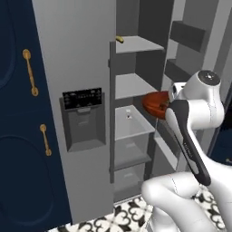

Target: Pick the chicken drumstick and eggplant from their plates and place them in the bowl. Then put the bowl in the fridge.

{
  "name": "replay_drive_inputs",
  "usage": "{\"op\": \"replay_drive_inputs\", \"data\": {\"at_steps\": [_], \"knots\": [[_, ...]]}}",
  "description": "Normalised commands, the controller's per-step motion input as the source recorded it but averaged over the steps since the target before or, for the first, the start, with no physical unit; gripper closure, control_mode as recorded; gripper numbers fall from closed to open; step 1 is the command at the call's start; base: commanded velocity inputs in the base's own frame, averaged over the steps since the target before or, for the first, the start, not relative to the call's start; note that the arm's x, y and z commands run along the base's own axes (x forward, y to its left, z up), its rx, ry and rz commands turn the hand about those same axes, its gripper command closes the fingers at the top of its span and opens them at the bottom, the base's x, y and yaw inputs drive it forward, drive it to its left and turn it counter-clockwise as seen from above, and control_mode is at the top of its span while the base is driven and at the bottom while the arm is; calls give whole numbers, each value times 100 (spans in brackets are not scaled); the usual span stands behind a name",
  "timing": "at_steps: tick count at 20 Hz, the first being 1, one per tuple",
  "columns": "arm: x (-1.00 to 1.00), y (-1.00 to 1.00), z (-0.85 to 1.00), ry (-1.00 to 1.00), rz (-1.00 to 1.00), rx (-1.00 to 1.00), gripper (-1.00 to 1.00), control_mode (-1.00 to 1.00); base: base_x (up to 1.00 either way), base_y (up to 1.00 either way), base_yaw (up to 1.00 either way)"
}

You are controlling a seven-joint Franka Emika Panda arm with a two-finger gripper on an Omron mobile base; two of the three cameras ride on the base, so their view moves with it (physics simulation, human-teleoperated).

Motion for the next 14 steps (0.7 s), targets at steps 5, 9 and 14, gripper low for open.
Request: {"op": "replay_drive_inputs", "data": {"at_steps": [5, 9, 14], "knots": [[0, 0, 0, 0, 0, 0, 100, 100, 56, 9, 18], [0, 0, 0, 0, 0, 0, 100, 100, 51, 0, 14], [0, 0, 0, 0, 0, 0, 100, 100, 48, -16, 5]]}}
